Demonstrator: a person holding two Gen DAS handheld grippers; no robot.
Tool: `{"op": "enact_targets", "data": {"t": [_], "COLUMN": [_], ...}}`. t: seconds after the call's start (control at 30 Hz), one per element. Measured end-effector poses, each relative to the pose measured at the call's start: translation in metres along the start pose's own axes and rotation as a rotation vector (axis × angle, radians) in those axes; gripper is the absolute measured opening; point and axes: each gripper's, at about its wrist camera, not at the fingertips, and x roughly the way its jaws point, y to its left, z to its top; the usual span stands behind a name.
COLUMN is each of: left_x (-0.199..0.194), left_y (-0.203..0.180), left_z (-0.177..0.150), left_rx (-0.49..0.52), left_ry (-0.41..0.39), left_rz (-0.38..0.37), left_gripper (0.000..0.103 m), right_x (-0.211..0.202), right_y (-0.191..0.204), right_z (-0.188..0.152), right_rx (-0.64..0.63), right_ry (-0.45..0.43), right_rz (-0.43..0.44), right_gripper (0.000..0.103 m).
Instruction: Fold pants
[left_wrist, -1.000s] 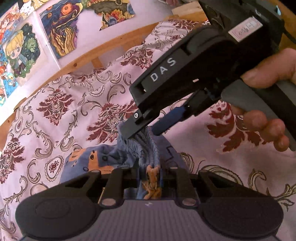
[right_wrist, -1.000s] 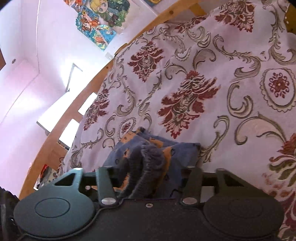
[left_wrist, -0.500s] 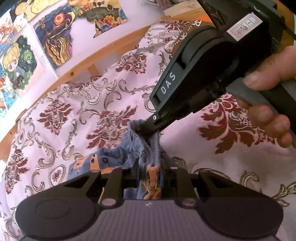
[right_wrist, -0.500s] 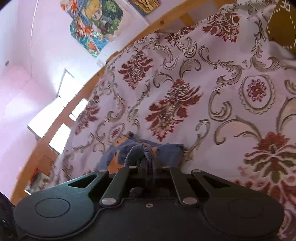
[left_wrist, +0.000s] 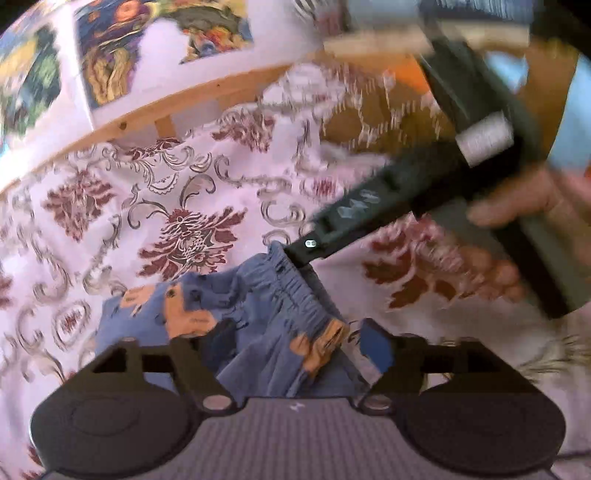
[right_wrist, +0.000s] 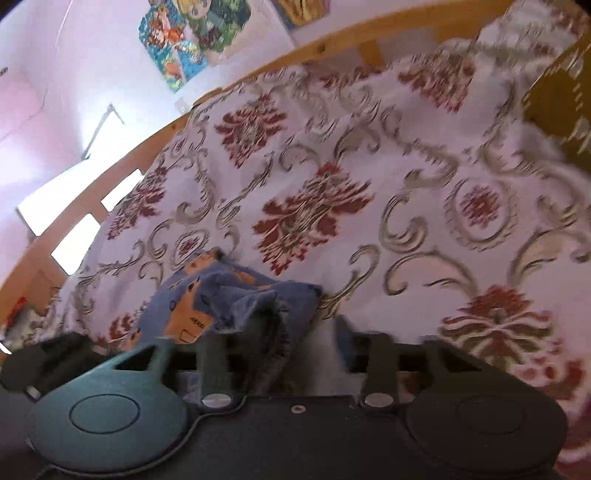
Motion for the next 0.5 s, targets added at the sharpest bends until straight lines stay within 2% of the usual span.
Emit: {"op": "enact_targets", "data": {"t": [0.03,0.1,0.13,0.2,0.23,0.3,0.4,0.5], "left_x": [-0.010,-0.024,-0.025,-0.021,-0.014,-0.004,0.004,0.004], "left_y": [0.014,0.046,0.061,0.087,0.102,0.124,0.142,0.144], "left_z": [-0.004,-0.013,-0.018,-0.028,-0.034,-0.044,-0.059,-0.067], "left_rx": [-0.048,-0.171,-0.233,-0.356,-0.431,-0.548,-0.640,-0.624], "left_ry": [-0.016,-0.016,0.002,0.050,0.100,0.165,0.218,0.196], "left_rz": [-0.005,0.046,0.077,0.126,0.140,0.139,0.138,0.132], "left_gripper": [0.102,0.102,0.102,0.103,0.102,0.102,0.102,0.102], "right_x": [-0.008,-0.019,-0.023,-0.023,-0.021,-0.015,-0.008,-0.006], "right_y": [0.006,0.018,0.028,0.047,0.056,0.069,0.077,0.075], "right_z": [-0.003,-0.011,-0.016,-0.026,-0.030,-0.038,-0.048,-0.054], "right_rx": [-0.014,-0.028,-0.043,-0.077,-0.088,-0.104,-0.104,-0.074], "right_ry": [-0.037,-0.090,-0.115,-0.134,-0.132,-0.113,-0.097,-0.079], "right_rz": [-0.035,-0.093,-0.128,-0.194,-0.232,-0.279,-0.333,-0.347], "right_gripper": [0.079,0.093,0.097,0.099,0.099,0.099,0.099,0.099]}}
